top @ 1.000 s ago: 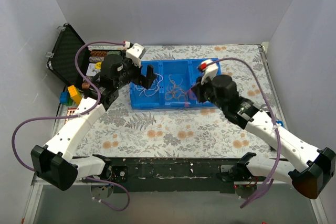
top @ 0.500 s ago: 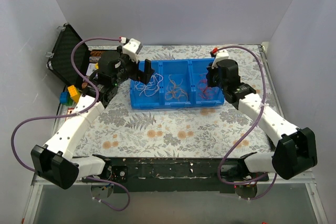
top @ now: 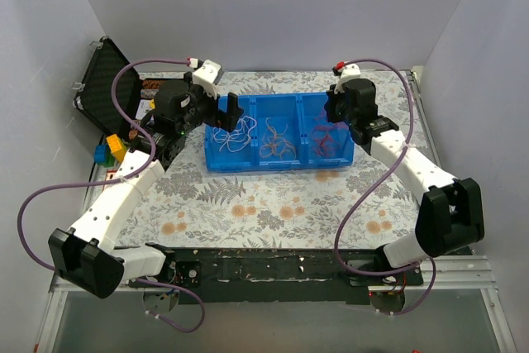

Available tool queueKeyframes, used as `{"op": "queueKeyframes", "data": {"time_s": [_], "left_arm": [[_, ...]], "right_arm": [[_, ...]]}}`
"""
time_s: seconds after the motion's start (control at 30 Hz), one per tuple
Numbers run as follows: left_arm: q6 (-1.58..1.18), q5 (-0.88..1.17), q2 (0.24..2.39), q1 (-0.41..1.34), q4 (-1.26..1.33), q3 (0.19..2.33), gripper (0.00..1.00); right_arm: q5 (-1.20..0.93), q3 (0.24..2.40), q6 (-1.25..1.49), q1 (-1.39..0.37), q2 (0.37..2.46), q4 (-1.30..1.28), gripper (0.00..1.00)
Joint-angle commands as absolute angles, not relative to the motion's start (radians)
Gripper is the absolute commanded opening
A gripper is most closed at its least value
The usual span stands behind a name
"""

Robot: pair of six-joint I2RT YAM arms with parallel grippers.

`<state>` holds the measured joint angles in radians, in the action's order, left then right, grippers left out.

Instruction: Untangle the cables

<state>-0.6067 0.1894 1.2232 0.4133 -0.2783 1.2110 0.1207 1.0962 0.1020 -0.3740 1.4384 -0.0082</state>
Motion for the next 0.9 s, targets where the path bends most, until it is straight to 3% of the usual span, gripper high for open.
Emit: {"op": "queueKeyframes", "data": {"time_s": [0.0,0.3,0.63,0.7,0.77,0.87], "left_arm": [[-0.620,0.155,1.236,0.407,-0.262,1.273,0.98],[-0.653,0.166,1.262,0.407,-0.261,1.309,0.98],[-0.650,0.146,1.243,0.407,-0.259,1.284,0.98],[-0.646,0.140,1.241,0.407,-0.271,1.282,0.98],[-0.640,0.133,1.239,0.407,-0.279,1.284,0.98],[-0.637,0.126,1.236,0.408,-0.279,1.278,0.98]], "right_arm": [[0.008,1.207,0.115,-0.377,1.502,0.002,0.01],[-0.032,1.230,0.109,-0.408,1.522,-0.011,0.01],[0.064,1.243,0.126,-0.407,1.552,-0.069,0.02],[0.075,1.229,0.141,-0.407,1.555,-0.069,0.15],[0.090,1.223,0.164,-0.407,1.555,-0.078,0.35],[0.087,1.218,0.187,-0.407,1.539,-0.101,0.82]]}}
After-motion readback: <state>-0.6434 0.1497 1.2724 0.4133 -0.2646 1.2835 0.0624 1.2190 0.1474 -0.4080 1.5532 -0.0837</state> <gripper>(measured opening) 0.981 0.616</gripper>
